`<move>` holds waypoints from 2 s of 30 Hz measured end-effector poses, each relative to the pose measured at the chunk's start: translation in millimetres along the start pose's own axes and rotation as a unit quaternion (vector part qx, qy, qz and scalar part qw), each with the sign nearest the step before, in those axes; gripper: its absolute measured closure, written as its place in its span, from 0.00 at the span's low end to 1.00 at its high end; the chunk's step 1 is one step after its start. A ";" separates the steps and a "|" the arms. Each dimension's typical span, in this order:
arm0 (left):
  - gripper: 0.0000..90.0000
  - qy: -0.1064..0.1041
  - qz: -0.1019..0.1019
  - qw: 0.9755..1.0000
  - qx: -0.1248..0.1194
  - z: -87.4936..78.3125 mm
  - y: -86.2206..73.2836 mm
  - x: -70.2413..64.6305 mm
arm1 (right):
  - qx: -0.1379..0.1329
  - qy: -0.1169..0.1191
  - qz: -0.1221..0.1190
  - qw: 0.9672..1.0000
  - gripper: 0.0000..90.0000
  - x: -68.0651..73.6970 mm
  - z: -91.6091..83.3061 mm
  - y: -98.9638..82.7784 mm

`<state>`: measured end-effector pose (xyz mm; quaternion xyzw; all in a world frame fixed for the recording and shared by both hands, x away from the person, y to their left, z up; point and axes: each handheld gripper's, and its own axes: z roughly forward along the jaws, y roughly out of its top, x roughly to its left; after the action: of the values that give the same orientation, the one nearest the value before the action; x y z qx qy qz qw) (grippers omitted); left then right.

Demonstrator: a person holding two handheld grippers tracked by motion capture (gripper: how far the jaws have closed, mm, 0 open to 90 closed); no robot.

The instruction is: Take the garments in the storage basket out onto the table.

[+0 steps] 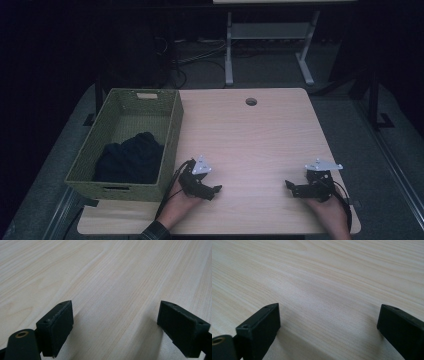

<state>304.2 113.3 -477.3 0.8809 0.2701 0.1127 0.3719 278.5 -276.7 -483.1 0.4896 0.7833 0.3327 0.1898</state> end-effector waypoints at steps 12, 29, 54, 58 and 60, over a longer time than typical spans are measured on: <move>0.14 0.000 0.002 1.000 0.001 -0.1 0.3 0.2 | 0.001 0.002 -0.001 1.000 0.04 -0.3 0.3 0.3; 0.15 -0.015 -0.001 1.000 -0.008 -7.8 12.7 5.1 | 0.002 0.003 -0.002 1.000 0.04 -0.3 0.5 0.4; 0.15 -0.018 -0.009 0.999 -0.038 -25.9 32.5 13.5 | 0.002 0.007 -0.008 1.000 0.03 -1.5 1.2 0.9; 0.15 -0.018 -0.003 0.999 -0.039 -29.7 35.8 12.6 | 0.002 0.007 -0.008 1.000 0.03 -1.5 1.2 0.9; 0.15 -0.019 -0.001 0.999 -0.040 -30.9 37.4 12.8 | 0.002 0.007 -0.008 1.000 0.03 -1.5 1.2 0.9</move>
<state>317.2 117.3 -429.1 0.8670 0.2591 0.1063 0.4123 280.5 -277.4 -483.3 0.4818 0.7890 0.3328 0.1859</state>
